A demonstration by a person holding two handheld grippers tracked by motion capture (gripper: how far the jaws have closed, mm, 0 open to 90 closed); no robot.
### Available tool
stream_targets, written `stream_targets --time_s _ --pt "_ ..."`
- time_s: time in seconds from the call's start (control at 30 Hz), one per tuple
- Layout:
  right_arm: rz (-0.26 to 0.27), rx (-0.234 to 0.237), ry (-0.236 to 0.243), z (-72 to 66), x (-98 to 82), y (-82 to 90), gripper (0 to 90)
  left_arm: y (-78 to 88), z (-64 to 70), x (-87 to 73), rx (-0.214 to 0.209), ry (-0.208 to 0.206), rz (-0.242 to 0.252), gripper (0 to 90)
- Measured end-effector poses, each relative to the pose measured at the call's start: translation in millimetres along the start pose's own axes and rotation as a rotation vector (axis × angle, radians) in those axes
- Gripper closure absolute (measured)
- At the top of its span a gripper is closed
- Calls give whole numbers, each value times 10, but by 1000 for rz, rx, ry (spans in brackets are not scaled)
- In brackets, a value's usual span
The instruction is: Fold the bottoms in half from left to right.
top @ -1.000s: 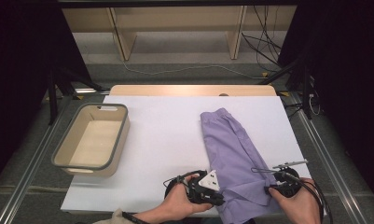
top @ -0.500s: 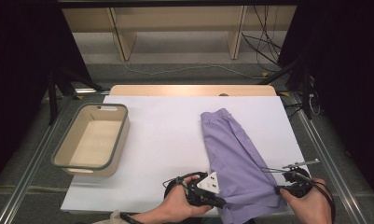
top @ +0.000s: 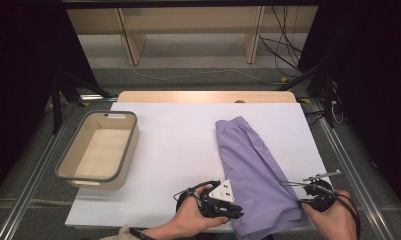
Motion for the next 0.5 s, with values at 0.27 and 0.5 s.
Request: stream_targets --time_s 0.27,0.5 --pt "1 -34 24 25 7 39 887 -166 110 -125 -42 -40 -76 788" --pt "-35 -90 37 86 -23 42 863 -215 177 -189 -62 -63 -115 789"
Point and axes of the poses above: each handheld gripper's, and its own axes: y roughly backward along the jaws, x roughly out of its top, z roughly to its right, the point moved 10 cm from there along -y, roughly forward along the jaws, and after that the axes turned 3 degrees about -y, right-handed, at the moved point
